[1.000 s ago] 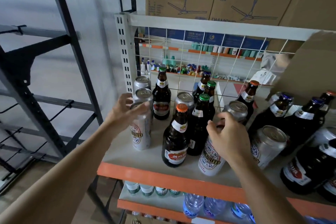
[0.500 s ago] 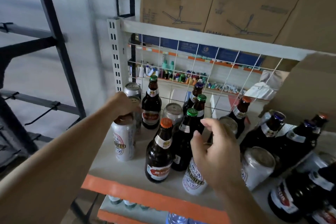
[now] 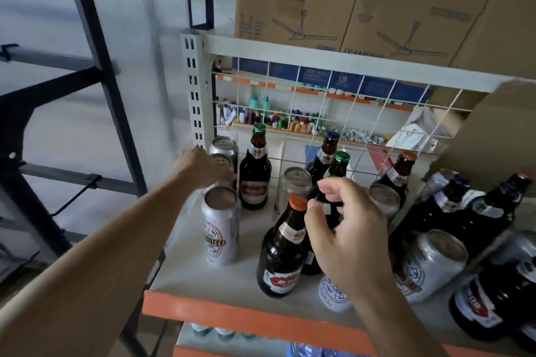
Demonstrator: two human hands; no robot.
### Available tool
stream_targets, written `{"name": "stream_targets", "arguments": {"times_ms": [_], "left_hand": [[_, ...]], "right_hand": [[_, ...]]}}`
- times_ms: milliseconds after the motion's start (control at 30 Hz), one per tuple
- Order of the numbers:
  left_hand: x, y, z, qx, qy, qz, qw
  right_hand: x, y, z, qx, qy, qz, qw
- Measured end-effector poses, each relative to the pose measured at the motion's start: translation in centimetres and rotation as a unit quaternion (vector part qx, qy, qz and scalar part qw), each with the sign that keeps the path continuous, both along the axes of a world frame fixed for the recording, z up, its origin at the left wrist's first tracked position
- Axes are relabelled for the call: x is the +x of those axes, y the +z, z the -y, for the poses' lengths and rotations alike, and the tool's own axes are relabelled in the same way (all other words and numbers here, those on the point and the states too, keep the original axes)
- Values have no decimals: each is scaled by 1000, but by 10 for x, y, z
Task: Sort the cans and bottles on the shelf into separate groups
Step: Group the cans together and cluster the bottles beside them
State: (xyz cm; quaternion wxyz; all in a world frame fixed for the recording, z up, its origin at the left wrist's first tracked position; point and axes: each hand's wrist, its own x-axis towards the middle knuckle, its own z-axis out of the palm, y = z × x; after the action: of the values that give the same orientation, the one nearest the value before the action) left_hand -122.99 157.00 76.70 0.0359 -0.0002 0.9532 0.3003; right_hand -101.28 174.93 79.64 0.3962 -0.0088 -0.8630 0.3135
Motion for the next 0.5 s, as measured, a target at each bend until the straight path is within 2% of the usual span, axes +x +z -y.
{"name": "stream_targets", "arguments": {"times_ms": [233, 400, 500], "left_hand": [[-8, -8, 1, 1, -16, -7, 1000], [-10, -17, 16, 28, -5, -30, 999], [-9, -21, 16, 51, -37, -22, 998]], "right_hand": [[-5, 1, 11, 8, -27, 17, 999], [-12, 1, 16, 14, -25, 20, 999], [-15, 1, 18, 7, -17, 24, 1000]]}}
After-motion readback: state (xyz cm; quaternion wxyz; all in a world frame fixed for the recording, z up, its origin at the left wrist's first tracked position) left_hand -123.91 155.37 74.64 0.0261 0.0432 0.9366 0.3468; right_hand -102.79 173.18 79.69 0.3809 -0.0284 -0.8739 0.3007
